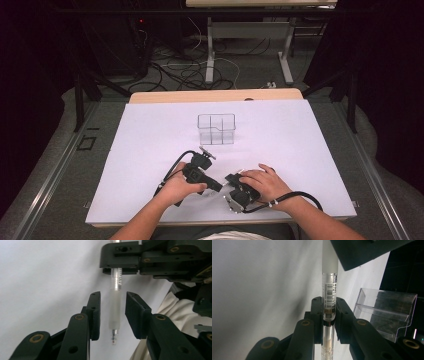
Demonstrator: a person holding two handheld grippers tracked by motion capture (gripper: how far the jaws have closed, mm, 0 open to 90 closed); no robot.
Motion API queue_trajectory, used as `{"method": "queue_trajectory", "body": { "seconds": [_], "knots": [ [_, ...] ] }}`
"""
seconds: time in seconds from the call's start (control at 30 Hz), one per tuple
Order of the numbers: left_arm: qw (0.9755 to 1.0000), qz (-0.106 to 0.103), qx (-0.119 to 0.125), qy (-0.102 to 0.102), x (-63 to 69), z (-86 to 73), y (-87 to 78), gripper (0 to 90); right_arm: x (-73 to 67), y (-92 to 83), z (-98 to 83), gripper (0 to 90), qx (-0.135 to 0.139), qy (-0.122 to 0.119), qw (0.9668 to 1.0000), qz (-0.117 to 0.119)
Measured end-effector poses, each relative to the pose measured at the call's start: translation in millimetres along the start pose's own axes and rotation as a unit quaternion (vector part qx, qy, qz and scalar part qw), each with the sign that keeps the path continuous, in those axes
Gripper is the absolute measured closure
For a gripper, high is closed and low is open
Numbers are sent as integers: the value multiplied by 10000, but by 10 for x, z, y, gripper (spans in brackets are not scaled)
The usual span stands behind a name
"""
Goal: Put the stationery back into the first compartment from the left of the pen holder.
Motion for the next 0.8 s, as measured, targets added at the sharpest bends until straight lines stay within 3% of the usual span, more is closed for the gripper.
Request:
{"method": "queue_trajectory", "body": {
  "seconds": [0.07, 0.2, 0.23, 0.27, 0.3, 0.37, 0.53, 0.63, 0.67, 0.8],
  "knots": [
    [9999, 70, 89, -33, -39, 11, -15, 637, -13, -5, -6, 792, -51, 19, 9999, 129],
    [9996, 203, 183, -52, -99, 25, -41, 609, -7, -9, -6, 792, -54, 6, 9999, 98],
    [9992, 316, 224, -27, -152, 33, -69, 598, 8, -4, -3, 792, -10, -18, 10000, -12],
    [9989, 382, 265, -6, -180, 38, -77, 584, -3, -8, -8, 792, -42, 6, 9999, 119],
    [9989, 382, 265, -6, -180, 38, -77, 571, 1, -8, -10, 792, -42, 13, 9999, 102],
    [9976, 598, 358, 20, -259, 44, -92, 550, 1, -12, -17, 792, -55, 38, 9999, 109],
    [9959, 780, 457, 84, -348, 52, -113, 509, 11, -20, -38, 792, -91, 76, 9999, 110],
    [9944, 905, 533, 123, -403, 59, -135, 490, 35, -24, -53, 792, -102, 130, 9999, 1],
    [9929, 1018, 583, 189, -445, 65, -156, 477, 56, -15, -57, 792, -49, 139, 9998, -113],
    [9905, 1150, 699, 267, -506, 80, -203, 435, 109, -36, -89, 792, -95, 300, 9993, -190]
  ]
}}
Point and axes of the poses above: each handheld gripper's, and its own axes: y roughly forward along the jaws, z roughly out of its top, x roughly to its right, the point moved 9 cm from there along y, roughly forward along the jaws, and after that the axes turned 14 degrees about x, right-handed, at the moved point
